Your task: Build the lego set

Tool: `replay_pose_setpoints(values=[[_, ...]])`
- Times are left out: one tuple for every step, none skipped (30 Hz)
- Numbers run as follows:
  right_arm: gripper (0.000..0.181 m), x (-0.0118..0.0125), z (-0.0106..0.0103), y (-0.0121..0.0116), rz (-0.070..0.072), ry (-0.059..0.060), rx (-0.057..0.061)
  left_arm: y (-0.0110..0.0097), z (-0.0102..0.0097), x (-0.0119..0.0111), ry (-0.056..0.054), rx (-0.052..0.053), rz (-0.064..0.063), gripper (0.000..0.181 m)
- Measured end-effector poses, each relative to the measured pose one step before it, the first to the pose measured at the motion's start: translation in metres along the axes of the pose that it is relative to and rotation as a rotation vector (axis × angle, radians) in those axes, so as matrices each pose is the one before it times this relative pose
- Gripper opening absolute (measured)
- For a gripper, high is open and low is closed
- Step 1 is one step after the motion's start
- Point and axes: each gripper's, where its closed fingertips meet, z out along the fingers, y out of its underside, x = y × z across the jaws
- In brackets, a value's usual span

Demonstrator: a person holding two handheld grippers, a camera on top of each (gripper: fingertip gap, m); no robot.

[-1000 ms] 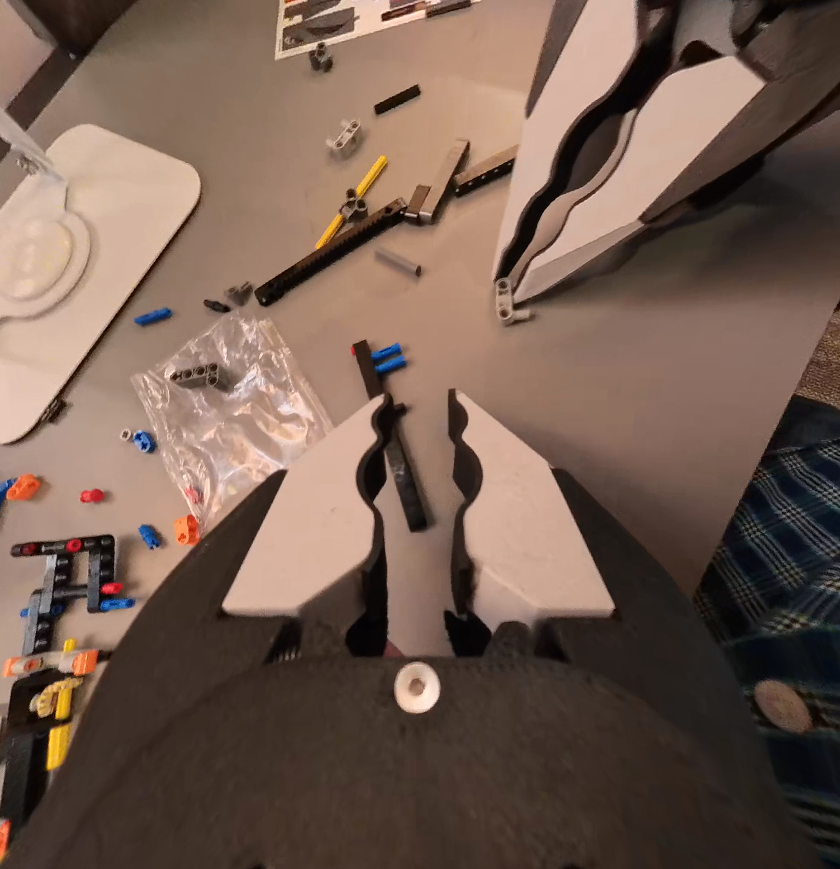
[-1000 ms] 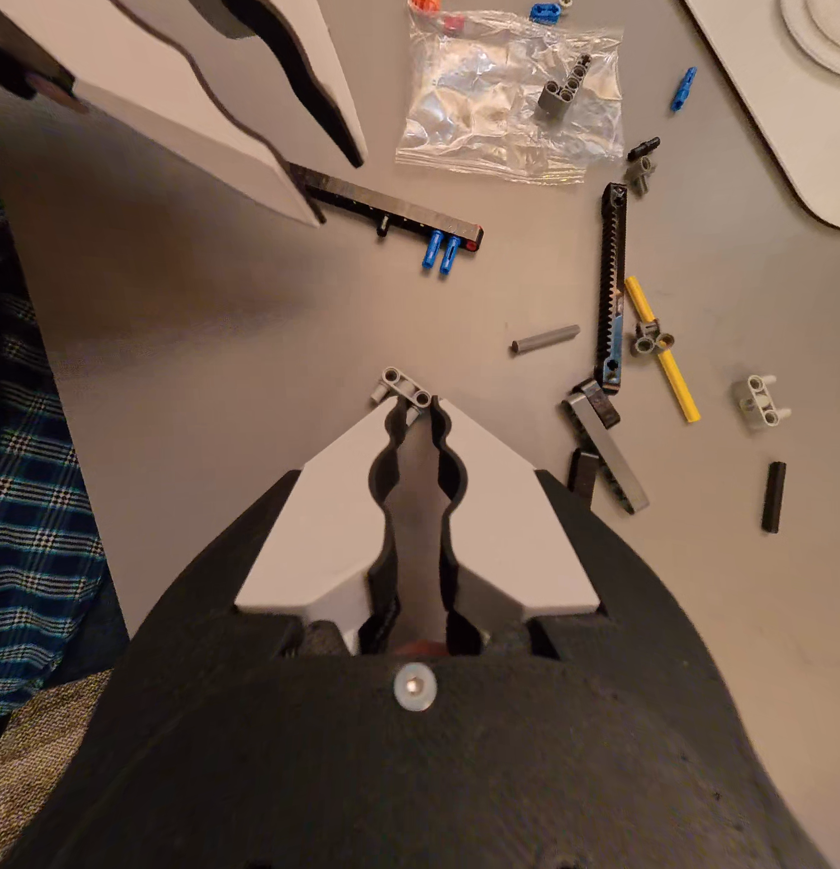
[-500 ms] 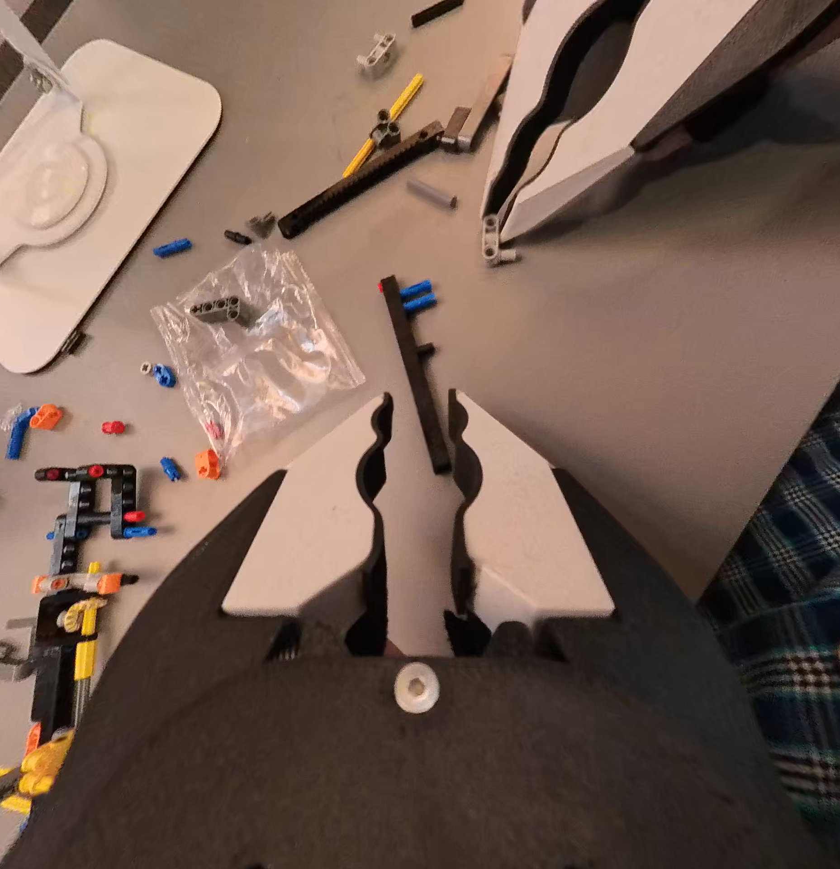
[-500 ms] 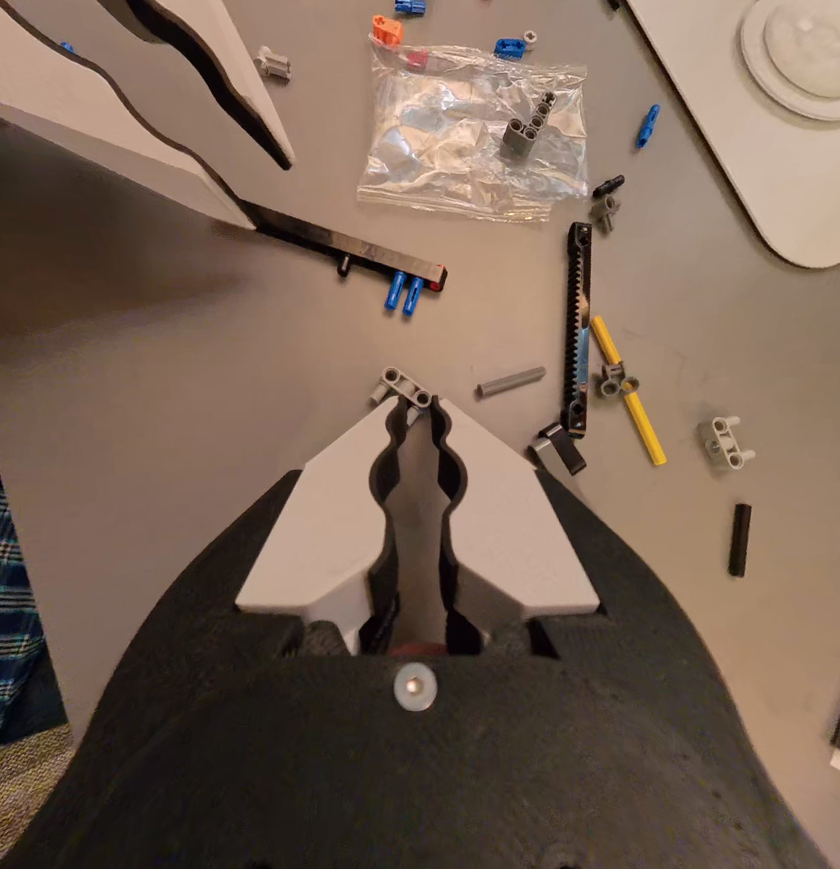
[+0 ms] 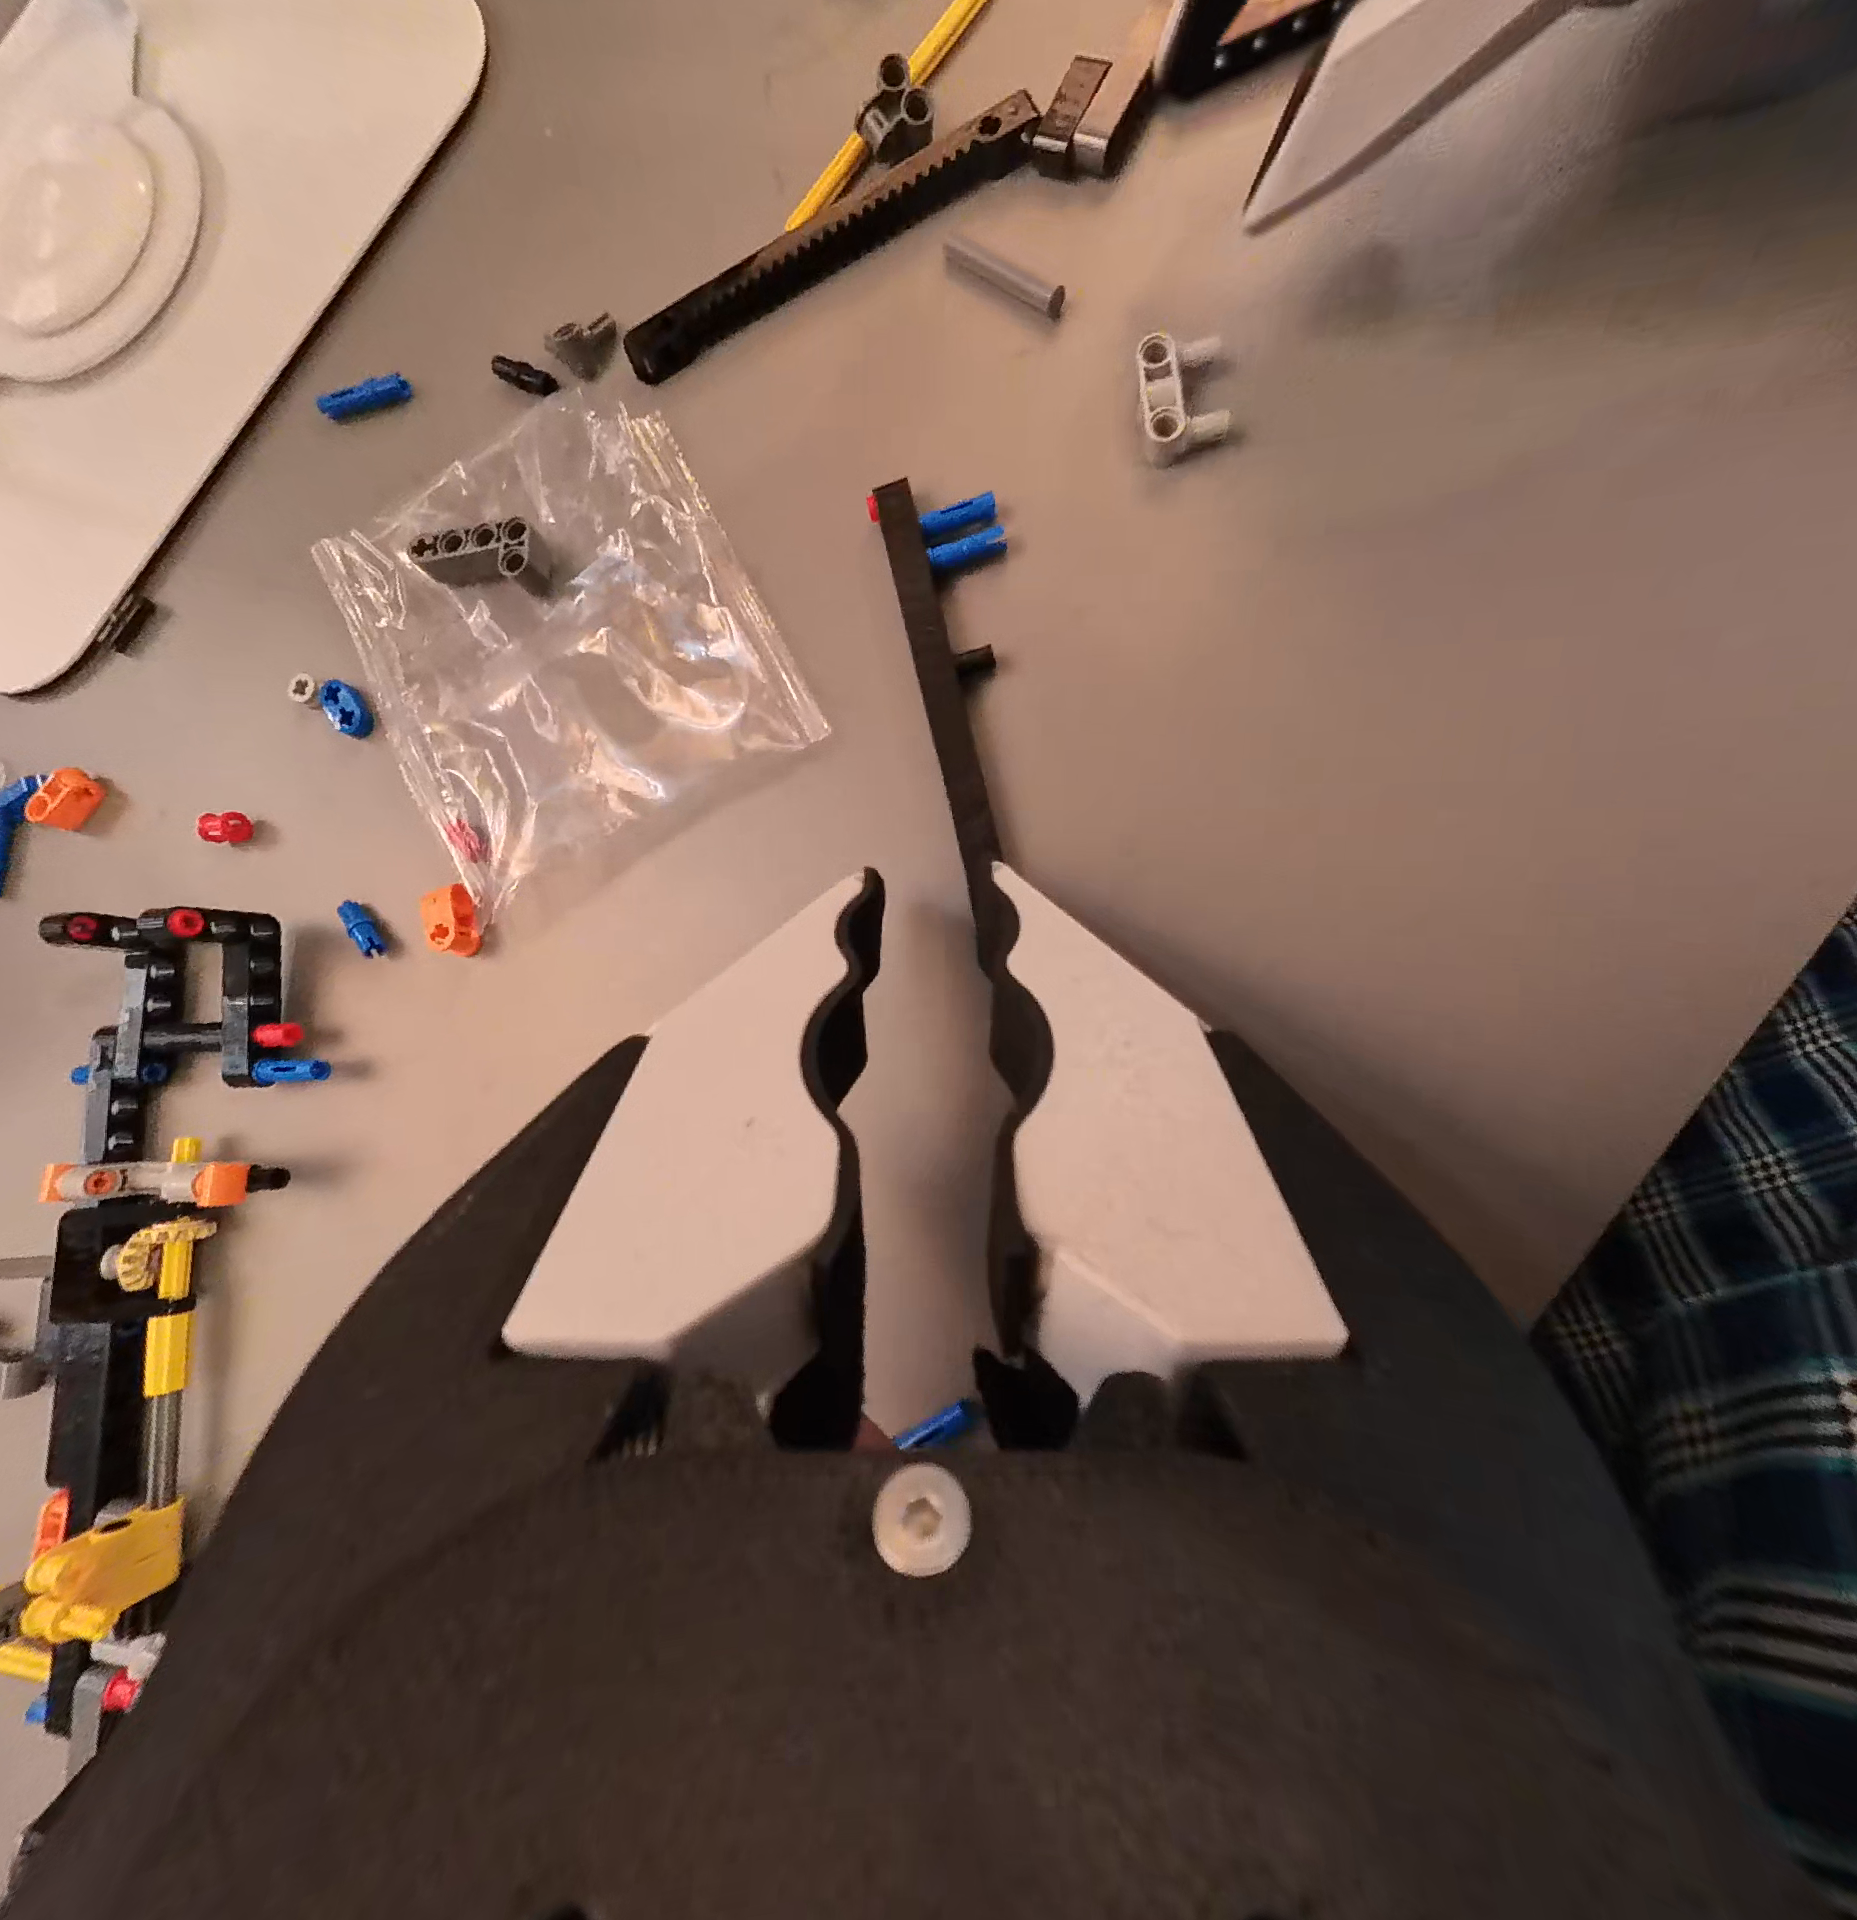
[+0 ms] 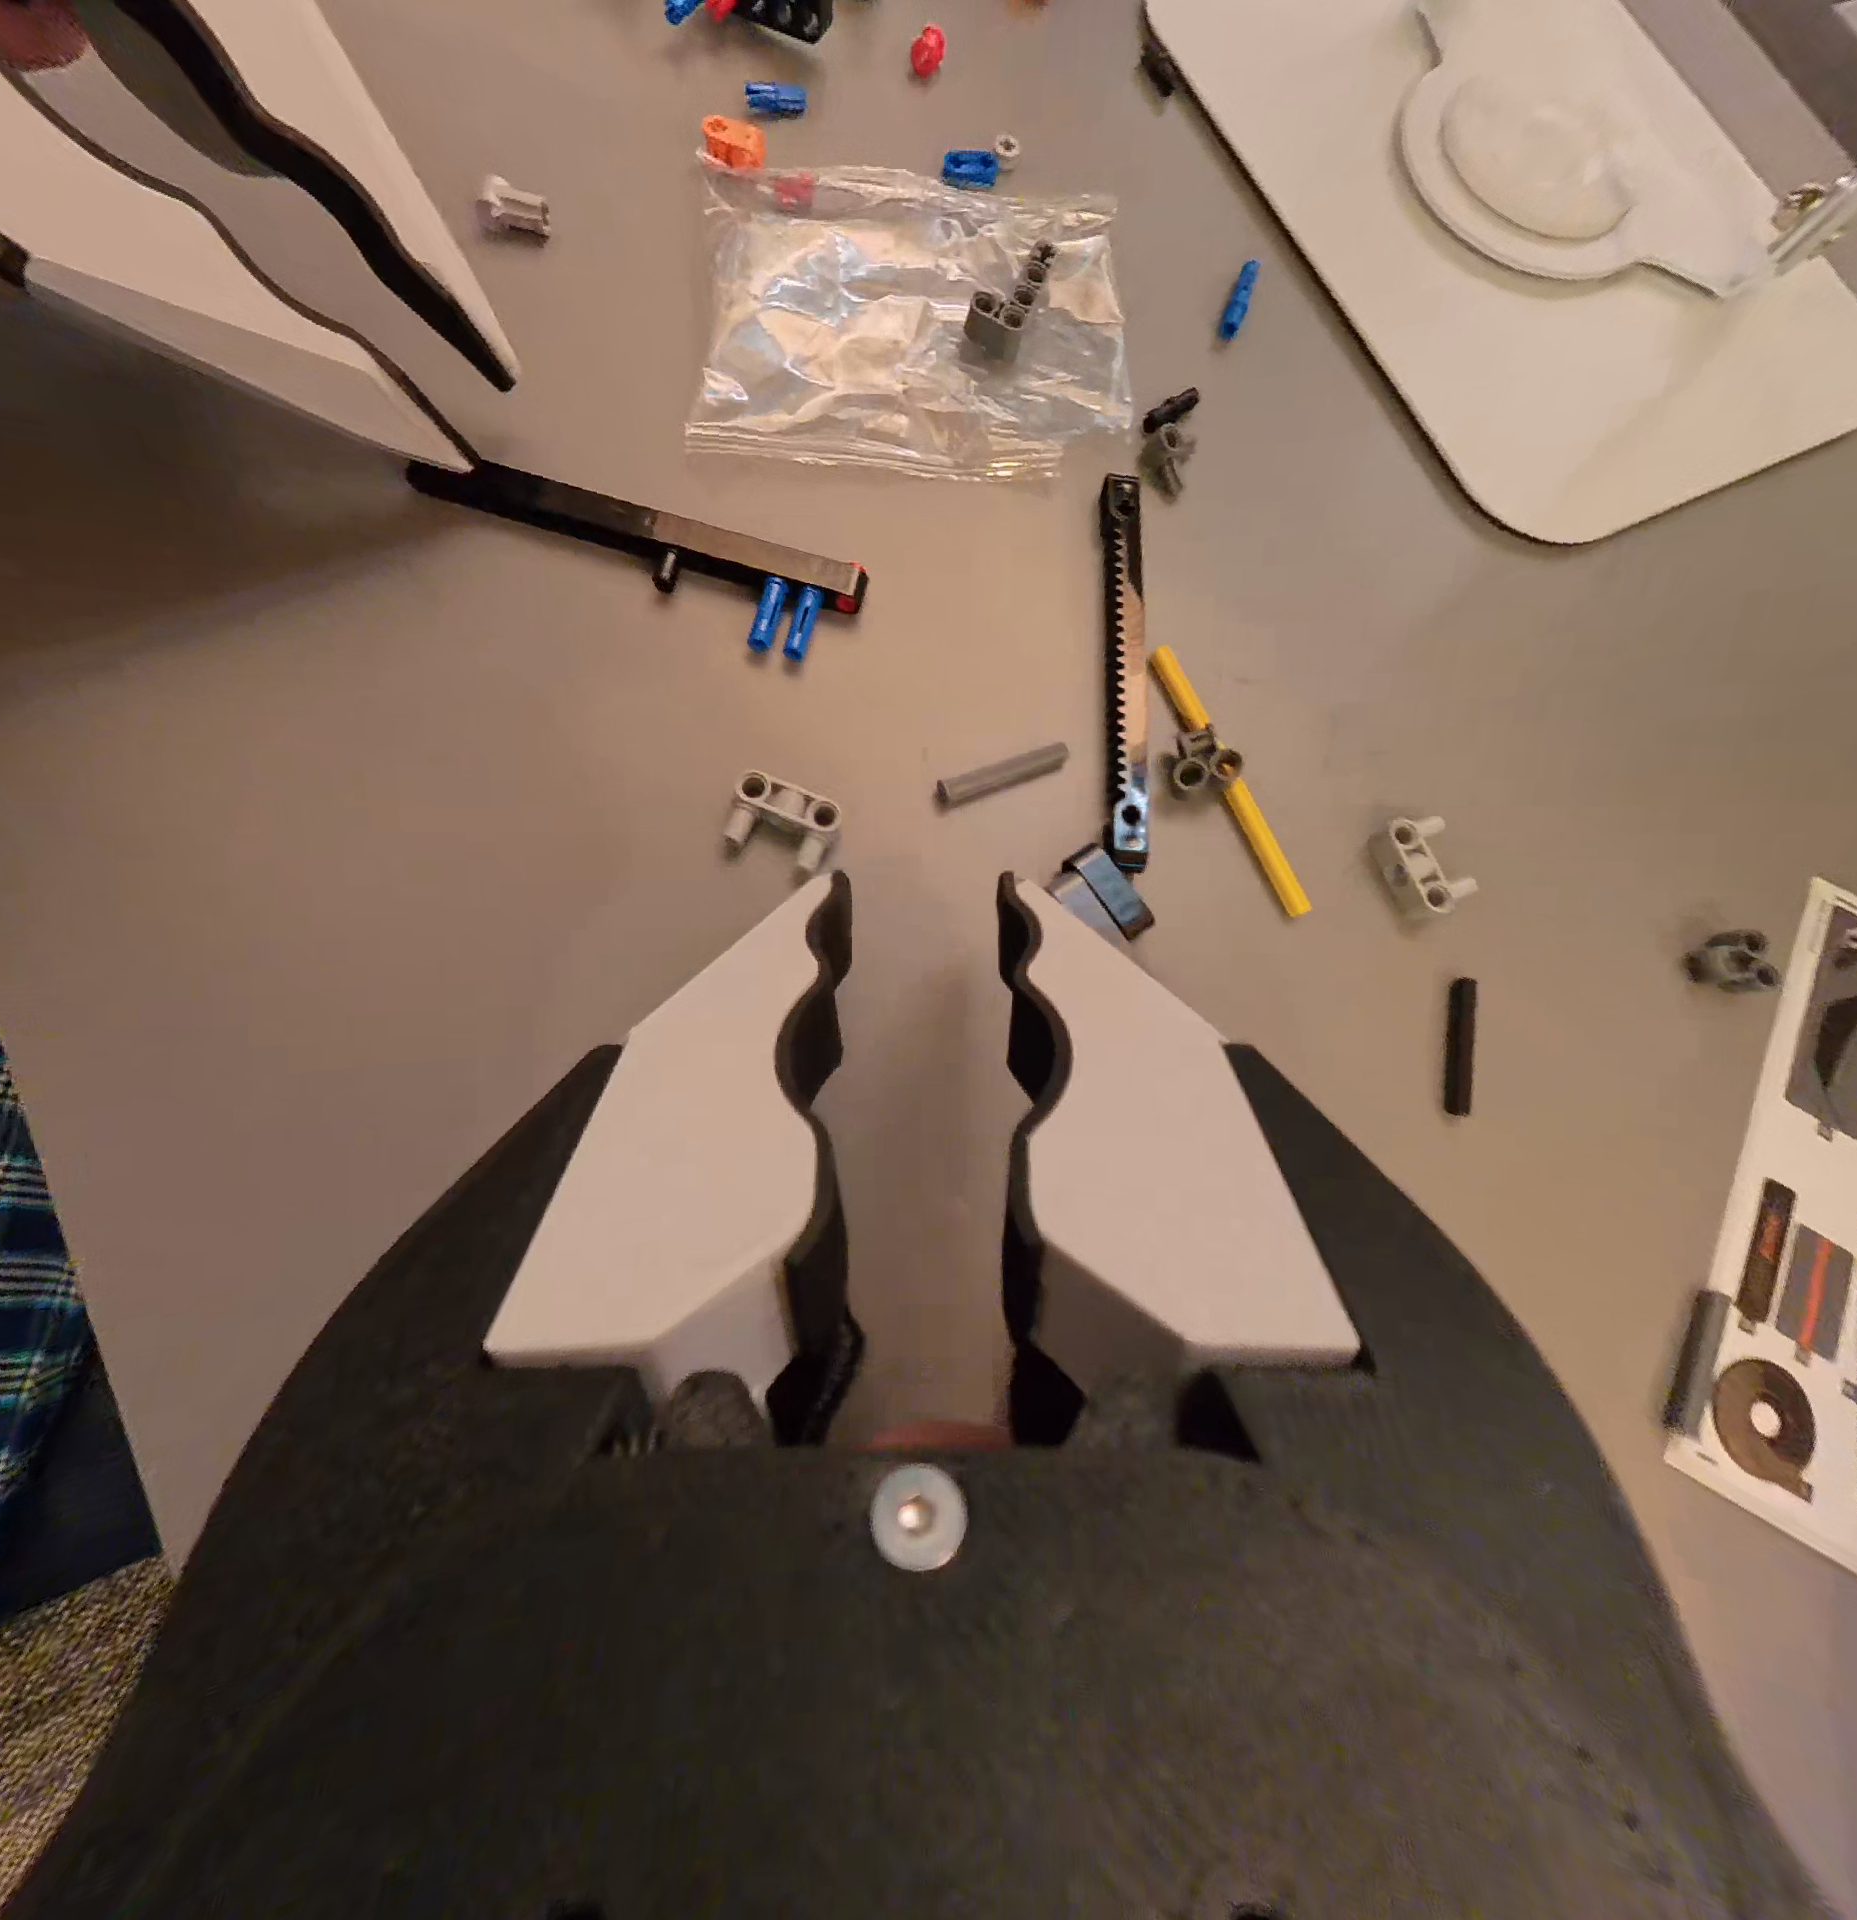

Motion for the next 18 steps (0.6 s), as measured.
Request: replay_pose_setpoints(values=[[0.026, 0.00183, -0.00282, 0.00078, 0.0045, 0.0057, 0.0027, 0.00015, -0.00019, -0.00013, -0.0038, -0.0014, 0.0012, 0.016], [0.026, 0.00236, -0.00292, 0.00063, 0.005, 0.0079, 0.0044, 0.00005, -0.0002, -0.00014, -0.0018, -0.0002, 0.0004, 0.016], [0.027, 0.00273, -0.0027, 0.00065, 0.0057, 0.0102, 0.0049, 0.00019, -0.00018, -0.00002, -0.0004, 0.0006, -0.0011, 0.016], [0.027, 0.00294, -0.00249, 0.00122, 0.0064, 0.0102, 0.0023, 0.00024, -0.00028, -0.00055, -0.0031, 0.0, -0.0012, 0.018], [0.028, 0.00322, -0.00232, 0.00149, 0.0064, 0.0102, 0.0009, 0.00039, -0.00034, -0.00031, -0.0001, -0.0004, -0.0014, 0.018], [0.029, 0.00309, -0.00208, 0.00165, 0.0076, 0.0089, -0.0001, 0.00039, -0.00029, 0.0001, 0.0033, 0.0, -0.0045, 0.019], [0.03, 0.00288, -0.00186, 0.00182, 0.0064, 0.0078, -0.0018, 0.0004, -0.00035, 0.00026, 0.0047, -0.0003, -0.0083, 0.02], [0.03, 0.00274, -0.0018, 0.00197, 0.0045, 0.008, -0.0035, 0.00042, -0.00026, 0.00051, 0.0057, -0.0005, -0.0086, 0.02], [0.03, 0.00267, -0.00158, 0.00194, 0.0055, 0.007, -0.0052, 0.00026, -0.00032, 0.00116, 0.0064, 0.0002, -0.0076, 0.02], [0.03, 0.00249, -0.00146, 0.00137, 0.0049, 0.0064, -0.0029, 0.00009, -0.00045, 0.00141, 0.0054, 0.0007, -0.0044, 0.021], [0.03, 0.00227, -0.00139, 0.00089, 0.0057, 0.0053, -0.001, 0.00025, -0.00052, 0.00123, 0.0022, -0.0001, -0.0009, 0.021], [0.03, 0.00206, -0.00091, 0.00104, 0.0066, 0.0044, -0.0034, 0.00033, -0.00041, 0.00131, 0.0024, -0.001, -0.0016, 0.021], [0.031, 0.00198, -0.00021, 0.00128, 0.005, 0.0045, -0.0068, -0.00003, -0.00059, 0.00172, 0.0064, 0.0025, -0.0047, 0.022], [0.032, 0.00063, 0.00065, 0.00096, 0.0013, -0.0021, -0.0058, -0.00015, -0.00064, 0.00169, 0.0083, 0.0046, -0.0073, 0.022], [0.032, -0.0004, 0.00136, 0.00029, -0.0014, -0.0052, -0.004, 0.00026, -0.00035, 0.0009, 0.0052, 0.0011, -0.0082, 0.022], [0.032, -0.00083, 0.00209, -0.00005, -0.0028, -0.0048, -0.0067, 0.00006, -0.00035, 0.00002, 0.0015, 0.0026, -0.006, 0.023], [0.032, -0.0007, 0.00243, -0.0003, -0.0044, -0.0025, -0.009, -0.00017, -0.00045, 0.00024, 0.0047, 0.0034, -0.0051, 0.023], [0.032, -0.00017, 0.00292, -0.00076, -0.0051, 0.0014, -0.0082, -0.00021, -0.00035, 0.00093, 0.009, 0.0022, -0.0087, 0.023]])
